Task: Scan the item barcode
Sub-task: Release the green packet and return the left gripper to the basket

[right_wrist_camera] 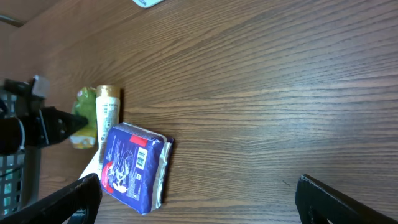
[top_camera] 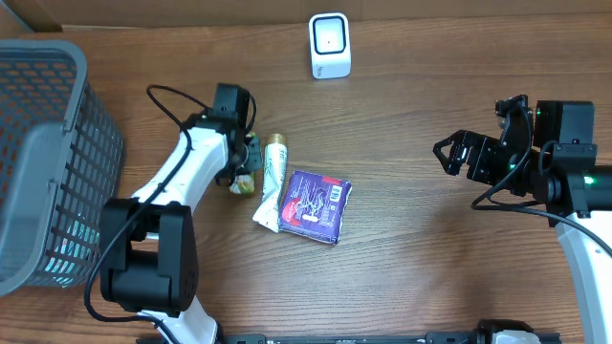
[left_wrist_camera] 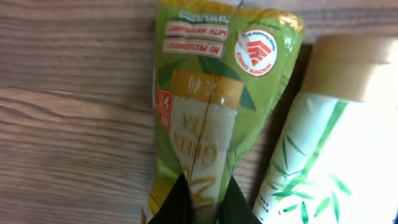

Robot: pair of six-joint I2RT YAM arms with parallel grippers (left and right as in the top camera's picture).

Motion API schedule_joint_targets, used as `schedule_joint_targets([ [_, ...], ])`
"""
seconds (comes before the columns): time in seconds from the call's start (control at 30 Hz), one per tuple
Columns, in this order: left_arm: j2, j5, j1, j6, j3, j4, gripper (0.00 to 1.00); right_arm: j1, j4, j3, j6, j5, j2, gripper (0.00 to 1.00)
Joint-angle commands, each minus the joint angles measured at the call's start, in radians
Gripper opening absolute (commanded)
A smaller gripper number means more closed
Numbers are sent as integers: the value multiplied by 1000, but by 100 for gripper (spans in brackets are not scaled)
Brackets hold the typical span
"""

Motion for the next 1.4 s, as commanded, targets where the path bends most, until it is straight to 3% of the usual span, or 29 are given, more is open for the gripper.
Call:
schedule_joint_targets([
  [0.0,-21,34,-22,16,-42,20,4,-4,5,19,-8,-6,3,100],
  [0.2,-21,55,-68,17,-46,22,4,-4,5,19,-8,-6,3,100],
  [0.5,-21,78,-139,20,-45,23,34,-4,5,19,-8,-6,3,100],
  [0.7,-22,79,-140,25,29,-77,38,-4,5,19,-8,-6,3,100],
  [0.87,-22,50,-137,73,292,-292,38,-4,5,19,-8,-6,3,100],
  [1.1,-22,-79,-111,110,828,-567,40,-4,5,19,-8,-6,3,100],
  [1.3,-26,-184,53,102,1249,-780,41,-4,5,19,-8,-6,3,100],
  [1.37,-29,-184,115,79,1305,-827,40,-4,5,19,-8,-6,3,100],
])
